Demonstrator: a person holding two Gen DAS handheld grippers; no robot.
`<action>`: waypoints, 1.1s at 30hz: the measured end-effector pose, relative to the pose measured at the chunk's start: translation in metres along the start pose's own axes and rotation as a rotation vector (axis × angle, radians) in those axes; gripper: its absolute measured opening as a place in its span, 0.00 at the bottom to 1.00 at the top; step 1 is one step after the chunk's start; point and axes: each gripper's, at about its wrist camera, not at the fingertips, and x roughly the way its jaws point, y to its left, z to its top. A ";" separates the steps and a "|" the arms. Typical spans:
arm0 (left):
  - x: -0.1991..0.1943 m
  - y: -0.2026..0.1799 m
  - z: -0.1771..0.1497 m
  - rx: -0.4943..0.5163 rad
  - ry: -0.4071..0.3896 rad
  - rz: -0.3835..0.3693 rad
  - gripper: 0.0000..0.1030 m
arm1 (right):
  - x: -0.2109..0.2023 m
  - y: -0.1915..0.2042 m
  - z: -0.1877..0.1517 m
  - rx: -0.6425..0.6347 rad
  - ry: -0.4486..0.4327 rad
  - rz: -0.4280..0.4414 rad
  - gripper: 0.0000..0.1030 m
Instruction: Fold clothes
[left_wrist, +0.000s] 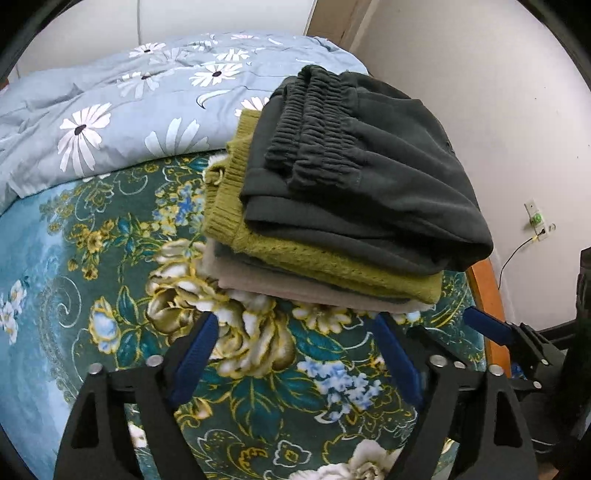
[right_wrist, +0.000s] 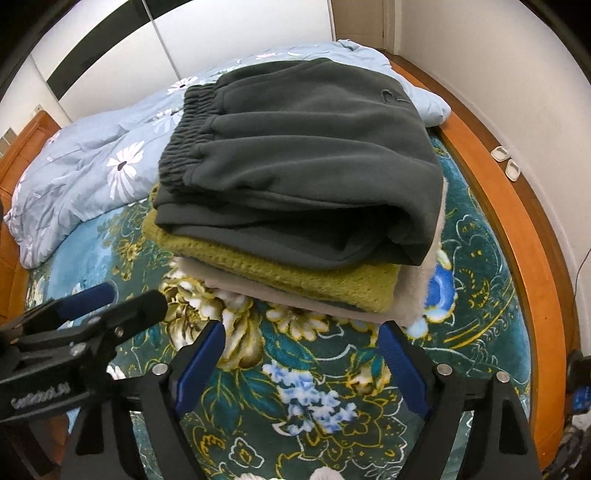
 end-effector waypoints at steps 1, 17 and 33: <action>0.001 0.000 0.000 -0.006 -0.001 0.004 0.89 | 0.001 -0.002 0.000 0.001 -0.004 -0.006 0.85; 0.005 0.002 0.001 0.075 -0.158 0.157 0.89 | 0.016 -0.013 -0.002 -0.004 -0.020 -0.025 0.96; 0.028 -0.005 -0.009 0.195 -0.123 0.155 0.89 | 0.027 -0.022 -0.004 0.001 -0.018 -0.061 0.96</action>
